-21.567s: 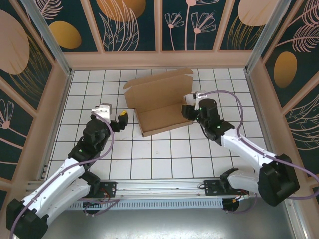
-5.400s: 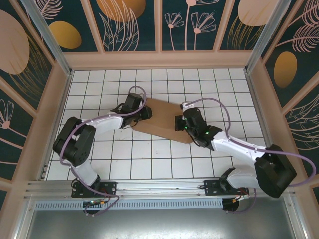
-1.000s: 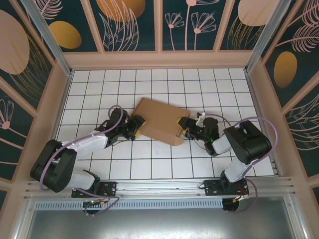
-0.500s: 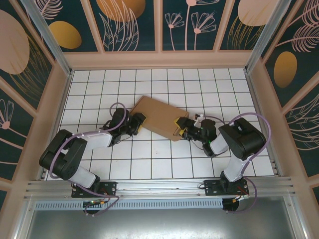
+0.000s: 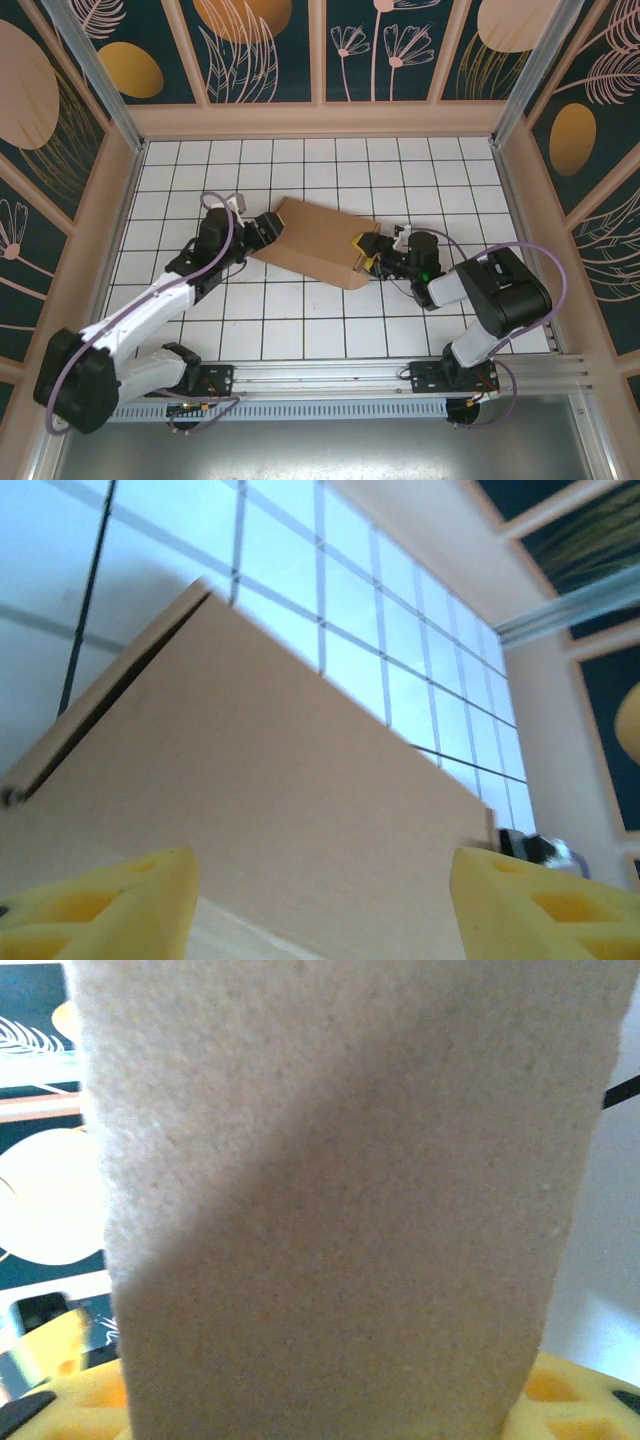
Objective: Fold the paper box
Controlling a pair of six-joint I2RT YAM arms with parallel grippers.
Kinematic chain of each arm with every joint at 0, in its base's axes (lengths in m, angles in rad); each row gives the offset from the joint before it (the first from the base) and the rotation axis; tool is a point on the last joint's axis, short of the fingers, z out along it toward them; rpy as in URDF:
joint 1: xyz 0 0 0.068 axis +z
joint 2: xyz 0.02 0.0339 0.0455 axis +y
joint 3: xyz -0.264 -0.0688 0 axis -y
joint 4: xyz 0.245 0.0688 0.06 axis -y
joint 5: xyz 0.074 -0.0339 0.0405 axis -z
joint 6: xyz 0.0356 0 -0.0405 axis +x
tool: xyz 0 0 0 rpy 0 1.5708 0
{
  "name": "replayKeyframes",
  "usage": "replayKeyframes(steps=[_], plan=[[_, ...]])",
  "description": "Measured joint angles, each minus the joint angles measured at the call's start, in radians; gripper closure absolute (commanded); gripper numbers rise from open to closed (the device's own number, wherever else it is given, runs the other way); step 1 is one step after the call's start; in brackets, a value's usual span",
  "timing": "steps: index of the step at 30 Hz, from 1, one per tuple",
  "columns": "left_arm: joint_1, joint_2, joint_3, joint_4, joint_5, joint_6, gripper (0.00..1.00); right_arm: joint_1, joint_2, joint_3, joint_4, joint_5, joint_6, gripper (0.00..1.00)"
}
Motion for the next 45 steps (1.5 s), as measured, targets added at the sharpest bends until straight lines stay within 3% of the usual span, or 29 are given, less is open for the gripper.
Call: replayKeyframes(steps=[4, 10, 13, 21, 32, 39, 45], plan=[[-0.039, -0.021, 0.109, -0.116, -0.019, 0.256, 0.31, -0.008, -0.016, 0.023, -0.058, -0.028, -0.026, 0.48], [-0.325, 0.135, 0.242, -0.274, -0.213, 0.61, 0.3, -0.034, -0.027, 0.026, -0.087, -0.076, -0.036, 0.47], [-0.38, 0.151, 0.198, -0.314, -0.275, 0.754, 0.22, -0.042, -0.057, 0.026, -0.122, -0.092, -0.037, 0.47], [-0.405, 0.124, 0.124, -0.302, -0.4, 1.026, 0.25, -0.043, -0.157, 0.04, -0.193, -0.133, -0.04, 0.47], [-0.445, 0.201, 0.124, -0.271, -0.534, 1.24, 0.3, -0.031, -0.218, 0.064, -0.232, -0.147, -0.01, 0.47], [-0.468, 0.206, 0.113, -0.164, -0.687, 1.406, 0.3, -0.002, -0.227, 0.107, -0.233, -0.125, 0.013, 0.47], [-0.495, 0.142, 0.018, -0.04, -0.713, 1.581, 0.28, 0.007, -0.235, 0.111, -0.233, -0.13, 0.035, 0.47]])
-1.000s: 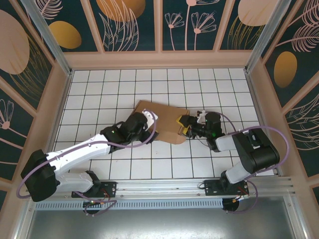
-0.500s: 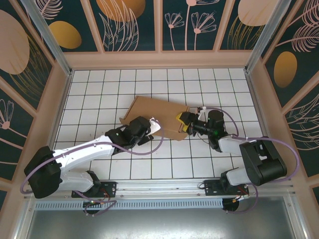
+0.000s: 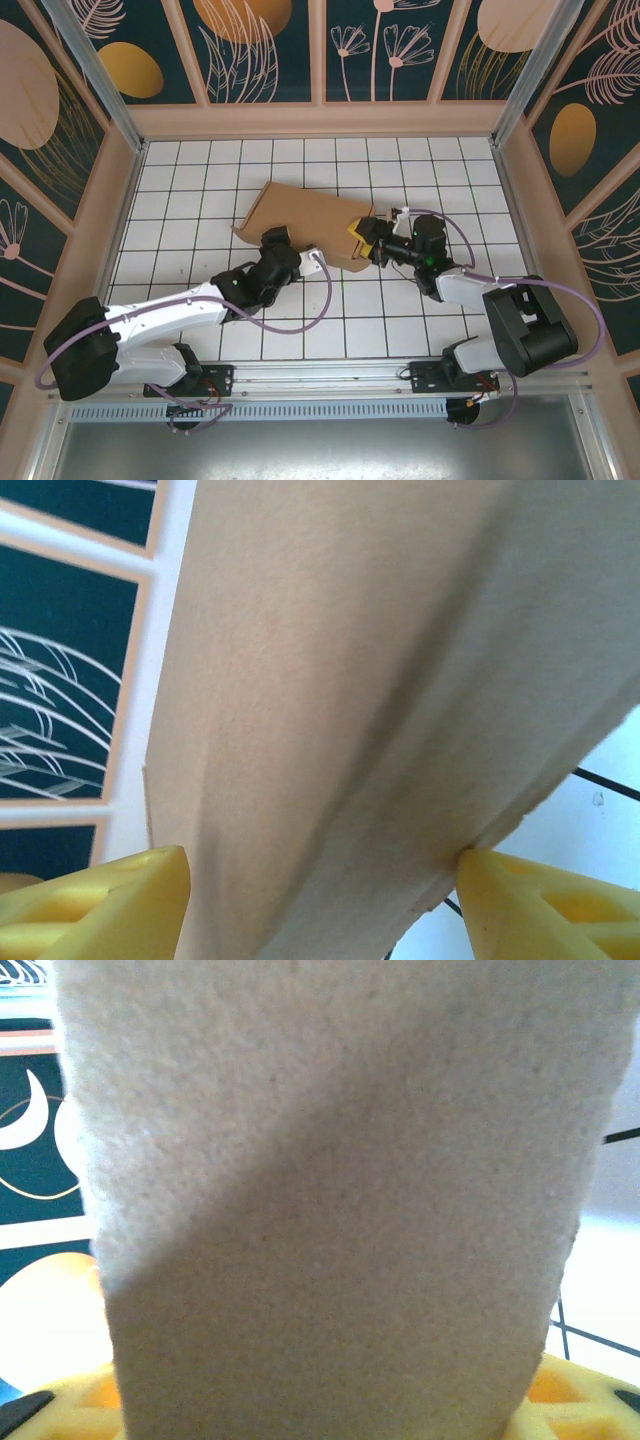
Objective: Fold the paper box
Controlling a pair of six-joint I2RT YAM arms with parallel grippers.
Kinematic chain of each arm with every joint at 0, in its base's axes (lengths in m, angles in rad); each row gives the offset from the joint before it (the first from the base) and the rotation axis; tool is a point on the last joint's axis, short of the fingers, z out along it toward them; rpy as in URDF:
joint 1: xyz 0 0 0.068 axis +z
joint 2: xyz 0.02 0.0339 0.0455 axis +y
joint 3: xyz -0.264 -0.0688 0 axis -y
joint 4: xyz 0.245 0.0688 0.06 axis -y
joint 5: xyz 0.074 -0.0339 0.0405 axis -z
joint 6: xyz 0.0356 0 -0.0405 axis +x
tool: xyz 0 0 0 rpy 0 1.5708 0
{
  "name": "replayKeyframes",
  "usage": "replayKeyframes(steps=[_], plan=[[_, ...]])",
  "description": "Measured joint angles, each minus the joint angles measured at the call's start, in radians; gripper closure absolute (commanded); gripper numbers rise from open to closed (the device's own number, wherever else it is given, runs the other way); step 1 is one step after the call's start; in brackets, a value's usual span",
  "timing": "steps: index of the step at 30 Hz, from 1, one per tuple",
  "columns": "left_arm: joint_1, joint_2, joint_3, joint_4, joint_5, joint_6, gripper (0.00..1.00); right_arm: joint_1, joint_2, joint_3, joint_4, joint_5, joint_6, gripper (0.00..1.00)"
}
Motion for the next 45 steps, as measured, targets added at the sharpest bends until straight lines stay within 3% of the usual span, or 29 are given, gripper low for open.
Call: replayKeyframes(steps=[10, 20, 22, 27, 31, 39, 45], plan=[[-0.03, -0.019, -0.107, 0.136, -0.037, 0.179, 0.22, 0.008, -0.006, 0.004, -0.021, -0.025, 0.034, 0.47], [-0.04, 0.107, -0.171, 0.633, -0.216, 0.478, 0.24, 0.036, 0.01, 0.01, 0.121, -0.012, 0.143, 0.47], [-0.04, 0.116, -0.186, 0.732, -0.23, 0.544, 0.27, 0.042, 0.019, 0.01, 0.162, -0.006, 0.169, 0.47], [-0.04, 0.115, -0.197, 0.831, -0.241, 0.647, 0.44, 0.048, 0.022, 0.011, 0.19, 0.002, 0.187, 0.44], [-0.04, 0.099, -0.196, 0.794, -0.251, 0.646, 0.52, 0.066, 0.022, 0.013, 0.194, -0.019, 0.187, 0.38], [-0.048, 0.04, -0.124, 0.534, -0.282, 0.544, 0.53, 0.067, 0.026, 0.013, 0.18, -0.047, 0.156, 0.2], [-0.066, 0.037, -0.026, 0.248, -0.286, 0.376, 0.55, -0.004, 0.011, 0.066, 0.004, -0.031, 0.053, 0.01]])
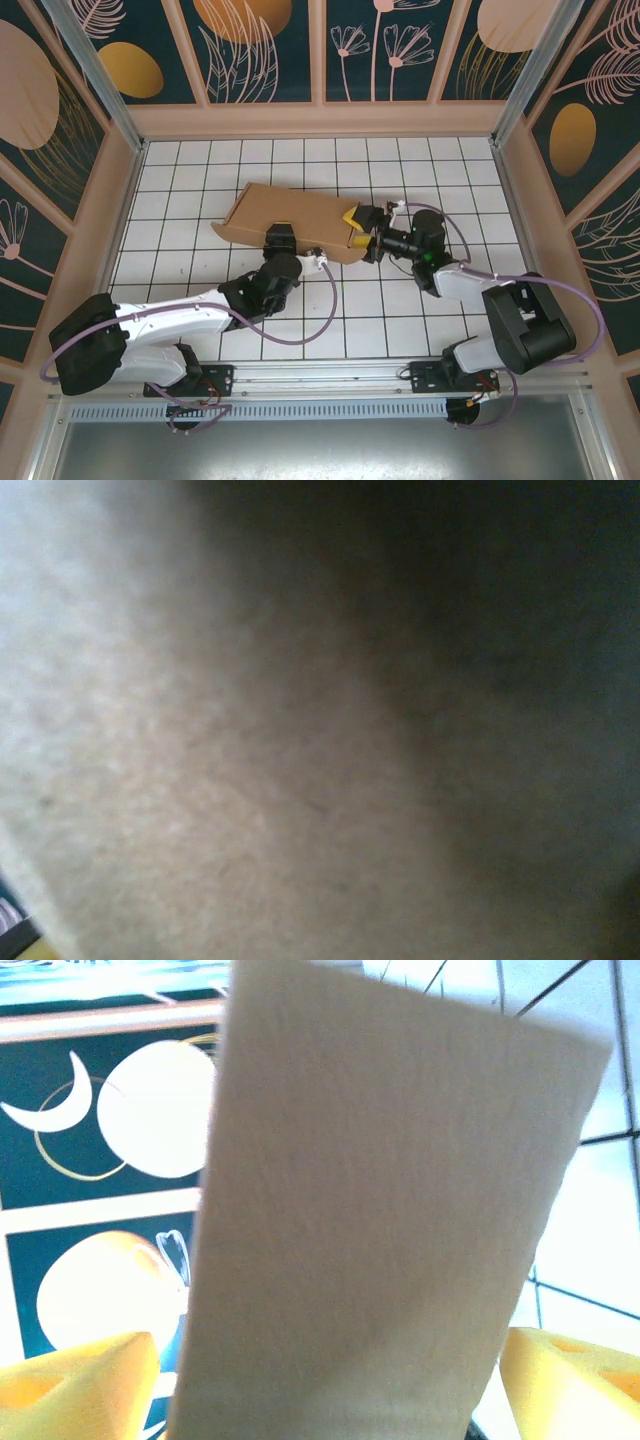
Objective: Fold the paper box
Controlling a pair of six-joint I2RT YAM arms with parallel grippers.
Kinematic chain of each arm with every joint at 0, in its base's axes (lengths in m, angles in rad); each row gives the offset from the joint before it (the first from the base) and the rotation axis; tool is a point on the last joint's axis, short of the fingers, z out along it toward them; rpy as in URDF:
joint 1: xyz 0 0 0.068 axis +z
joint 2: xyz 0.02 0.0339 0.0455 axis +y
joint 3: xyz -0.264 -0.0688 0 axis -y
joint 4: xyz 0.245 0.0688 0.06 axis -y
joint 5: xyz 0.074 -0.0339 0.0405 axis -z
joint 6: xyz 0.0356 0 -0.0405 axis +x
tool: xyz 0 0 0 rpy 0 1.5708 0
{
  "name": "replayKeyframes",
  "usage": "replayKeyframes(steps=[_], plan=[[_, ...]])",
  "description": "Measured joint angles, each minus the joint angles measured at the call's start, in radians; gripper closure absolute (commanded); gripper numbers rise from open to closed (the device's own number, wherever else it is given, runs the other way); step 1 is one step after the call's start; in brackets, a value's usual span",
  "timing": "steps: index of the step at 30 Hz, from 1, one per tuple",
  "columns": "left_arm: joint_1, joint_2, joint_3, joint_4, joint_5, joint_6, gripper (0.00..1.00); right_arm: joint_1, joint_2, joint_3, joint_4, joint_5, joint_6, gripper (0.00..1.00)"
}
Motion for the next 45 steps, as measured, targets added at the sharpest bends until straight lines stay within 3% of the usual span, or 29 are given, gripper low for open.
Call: replayKeyframes(steps=[9, 19, 24, 30, 37, 41, 45], plan=[[-0.004, 0.06, 0.241, -0.471, 0.065, -0.327, 0.57, -0.09, -0.177, 0.063, -0.367, 0.108, -0.256, 0.01], [-0.004, 0.141, 0.368, -0.752, 0.133, -0.539, 0.58, -0.178, -0.312, 0.021, -0.51, 0.114, -0.351, 0.01], [-0.004, 0.145, 0.42, -0.891, 0.243, -0.628, 0.54, -0.209, -0.425, -0.007, -0.581, 0.122, -0.412, 0.01], [-0.004, 0.193, 0.536, -1.024, 0.374, -0.703, 0.57, -0.238, -0.551, -0.01, -0.737, 0.253, -0.52, 0.01], [-0.004, 0.237, 0.602, -1.125, 0.488, -0.734, 0.55, -0.247, -0.596, 0.076, -0.895, 0.43, -0.611, 0.06], [-0.004, 0.275, 0.663, -1.188, 0.547, -0.732, 0.56, -0.259, -0.566, 0.077, -0.885, 0.406, -0.627, 0.15], [-0.004, 0.344, 0.738, -1.244, 0.566, -0.721, 0.58, -0.254, -0.432, 0.048, -0.802, 0.308, -0.621, 0.25]])
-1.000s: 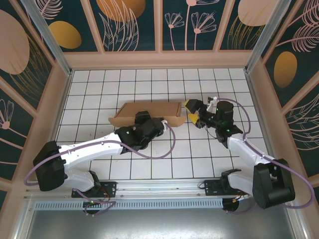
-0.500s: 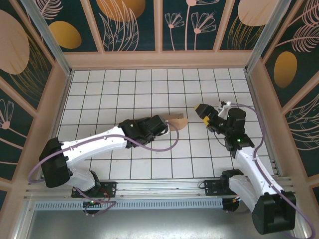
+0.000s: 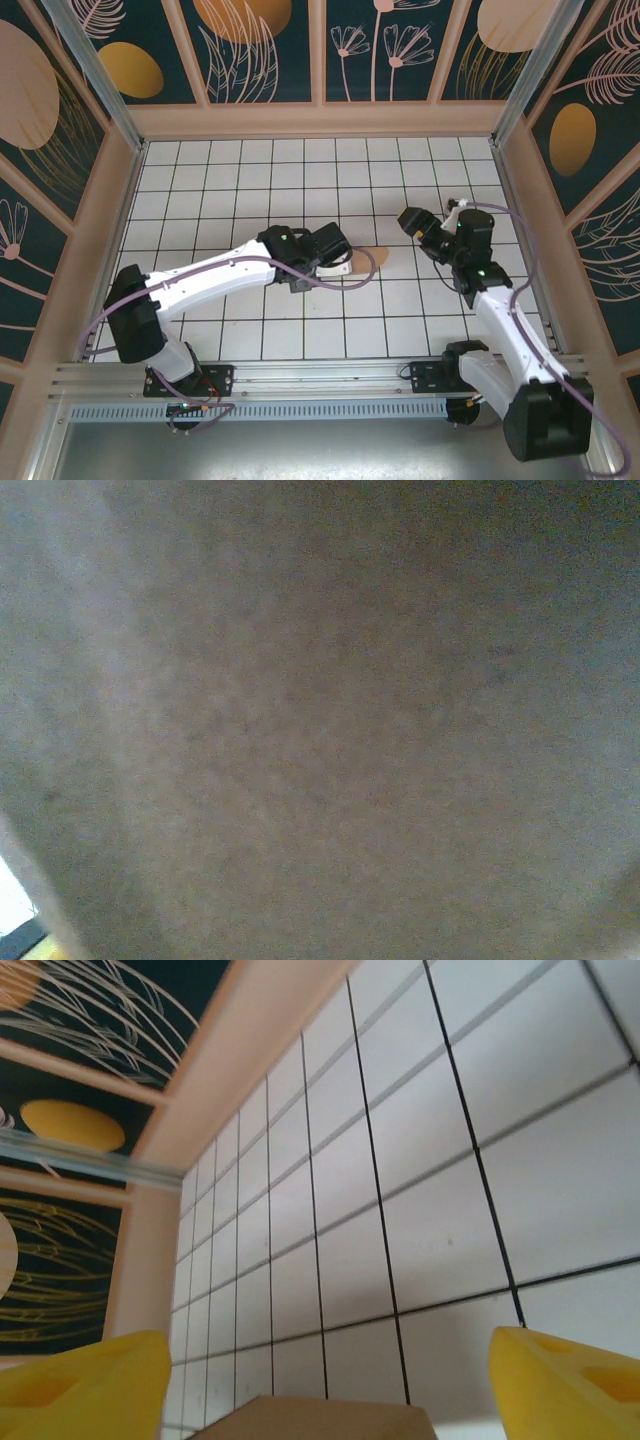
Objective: Fold the paper box
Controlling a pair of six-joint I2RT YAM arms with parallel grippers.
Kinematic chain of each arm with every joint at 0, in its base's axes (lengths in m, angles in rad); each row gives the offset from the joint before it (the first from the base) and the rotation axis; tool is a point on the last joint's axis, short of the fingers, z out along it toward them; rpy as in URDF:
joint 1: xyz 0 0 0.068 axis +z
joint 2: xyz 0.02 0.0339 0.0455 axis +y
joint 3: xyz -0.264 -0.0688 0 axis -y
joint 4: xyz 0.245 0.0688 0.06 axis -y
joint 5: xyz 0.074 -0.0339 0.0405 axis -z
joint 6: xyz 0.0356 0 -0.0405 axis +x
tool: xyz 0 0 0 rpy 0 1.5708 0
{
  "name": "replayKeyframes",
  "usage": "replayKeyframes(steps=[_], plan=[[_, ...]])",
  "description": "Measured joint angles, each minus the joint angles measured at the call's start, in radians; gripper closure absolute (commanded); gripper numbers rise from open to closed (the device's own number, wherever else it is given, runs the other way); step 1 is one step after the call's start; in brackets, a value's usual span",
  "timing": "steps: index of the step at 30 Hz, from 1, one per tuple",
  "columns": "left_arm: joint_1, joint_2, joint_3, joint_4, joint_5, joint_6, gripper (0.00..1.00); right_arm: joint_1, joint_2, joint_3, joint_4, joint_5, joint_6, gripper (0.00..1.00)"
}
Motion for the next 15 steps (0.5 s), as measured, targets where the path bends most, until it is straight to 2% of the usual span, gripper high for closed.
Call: replayKeyframes(steps=[3, 5, 8, 15], plan=[[0.0, 0.05, 0.056, -0.032, 0.012, 0.007, 0.57, 0.026, 0.119, -0.021, 0.058, -0.064, 0.01, 0.4], [0.0, 0.071, 0.083, -0.041, 0.015, 0.008, 0.56, 0.061, 0.175, -0.027, 0.092, -0.094, 0.019, 0.55], [0.0, 0.078, 0.101, -0.042, 0.019, 0.014, 0.53, 0.124, 0.219, -0.035, 0.154, -0.124, 0.027, 0.71], [0.0, 0.114, 0.11, -0.084, 0.017, 0.053, 0.52, 0.173, 0.306, -0.08, 0.282, -0.152, 0.053, 0.73]])
